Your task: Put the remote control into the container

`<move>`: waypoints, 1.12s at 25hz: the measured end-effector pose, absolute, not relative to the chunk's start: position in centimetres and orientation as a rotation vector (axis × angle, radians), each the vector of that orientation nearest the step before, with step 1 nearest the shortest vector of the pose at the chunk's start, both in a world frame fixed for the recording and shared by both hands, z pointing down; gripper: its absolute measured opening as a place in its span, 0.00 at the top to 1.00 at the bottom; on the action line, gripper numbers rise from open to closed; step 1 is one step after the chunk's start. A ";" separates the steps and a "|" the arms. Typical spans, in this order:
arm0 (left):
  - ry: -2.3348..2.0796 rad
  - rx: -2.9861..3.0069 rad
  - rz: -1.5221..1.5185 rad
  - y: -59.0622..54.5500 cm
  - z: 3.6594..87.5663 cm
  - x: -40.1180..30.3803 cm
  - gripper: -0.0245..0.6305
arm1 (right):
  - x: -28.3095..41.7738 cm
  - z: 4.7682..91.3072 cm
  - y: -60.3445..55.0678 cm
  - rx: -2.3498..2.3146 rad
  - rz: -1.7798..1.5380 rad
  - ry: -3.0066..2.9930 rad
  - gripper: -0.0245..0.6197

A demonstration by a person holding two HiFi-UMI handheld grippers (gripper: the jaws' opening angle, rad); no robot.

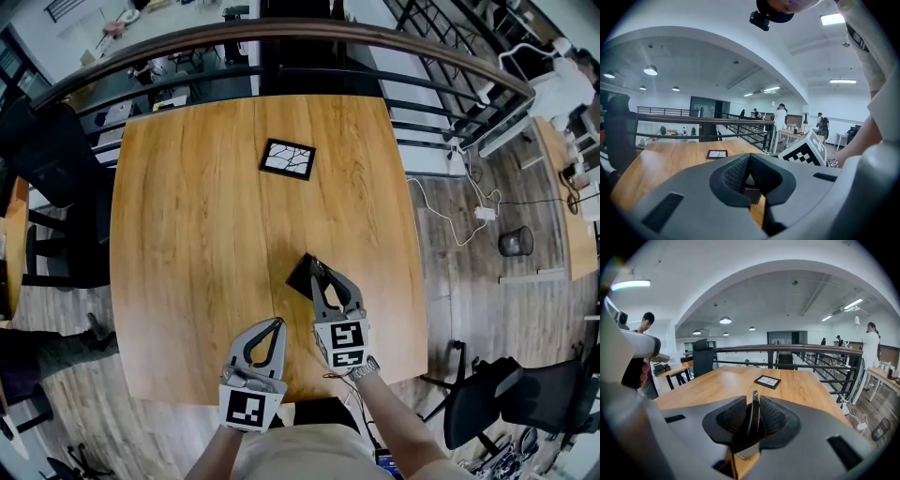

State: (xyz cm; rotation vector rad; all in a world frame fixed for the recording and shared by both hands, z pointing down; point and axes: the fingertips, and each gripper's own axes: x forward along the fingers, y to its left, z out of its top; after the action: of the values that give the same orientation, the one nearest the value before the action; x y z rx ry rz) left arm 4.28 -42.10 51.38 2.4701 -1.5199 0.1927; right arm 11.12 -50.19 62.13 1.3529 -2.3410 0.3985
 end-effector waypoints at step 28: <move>-1.429 2.696 -0.023 -23.0 42.1 -5.2 0.94 | 1.2 42.4 -22.6 1.557 0.245 -2.662 0.93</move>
State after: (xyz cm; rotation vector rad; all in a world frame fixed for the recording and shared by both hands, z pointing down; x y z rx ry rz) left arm -5.22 -23.01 42.06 2.6958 -1.4286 -0.0227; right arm 1.21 -22.59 42.36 1.5571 -2.6619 0.2447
